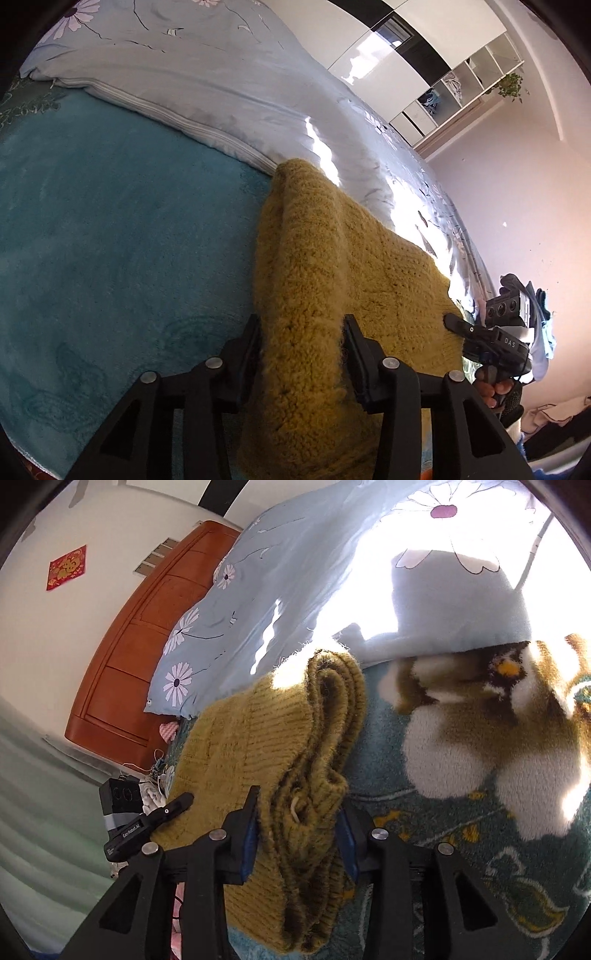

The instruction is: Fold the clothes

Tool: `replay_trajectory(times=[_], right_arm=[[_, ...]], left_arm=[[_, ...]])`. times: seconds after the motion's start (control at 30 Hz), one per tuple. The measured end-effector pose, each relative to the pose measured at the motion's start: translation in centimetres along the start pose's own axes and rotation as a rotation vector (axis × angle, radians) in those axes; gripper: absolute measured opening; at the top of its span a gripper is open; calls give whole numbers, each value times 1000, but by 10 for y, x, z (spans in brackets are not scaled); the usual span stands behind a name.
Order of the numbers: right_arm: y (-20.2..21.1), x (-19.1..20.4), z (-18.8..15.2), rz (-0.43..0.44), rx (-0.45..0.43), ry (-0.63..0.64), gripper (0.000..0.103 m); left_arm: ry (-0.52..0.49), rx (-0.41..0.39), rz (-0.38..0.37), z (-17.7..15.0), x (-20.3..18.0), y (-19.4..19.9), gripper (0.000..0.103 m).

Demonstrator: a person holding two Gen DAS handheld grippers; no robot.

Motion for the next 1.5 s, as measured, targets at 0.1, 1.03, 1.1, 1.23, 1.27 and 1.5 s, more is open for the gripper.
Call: replay_trajectory(times=[0.1,1.03,1.1,1.23,1.27,1.5], right_arm=[[2,0,-1,-17,-1,-7,45],[-17,24,-5,8,-23,1,38],[-9,34,-2,21,-27,33,38],[10,54,1,22,-28,110,37],[16,58,1,21,-30,123,37],[72,86,5,14,-70,200,37]], left_arm=[[-9,16,14,14,0,-10,55],[-104,79,16,-2,-36,-28,32],[-122,47,7,-4,-50,-17,32],[-182,9,-5,-12,-79,6,32],[-200,4,-4,-15,-86,12,32],[-293,-45,-48,-14,-146,38,32]])
Point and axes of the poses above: each gripper's, at about its wrist camera, not at the fingertips, and y roughly against the way its jaws point, x to its left, z to its top, the point moved 10 cm from there along -y, roughly the way its jaws point, and after that the axes turned 4 degrees about y, right-handed, at the moved point
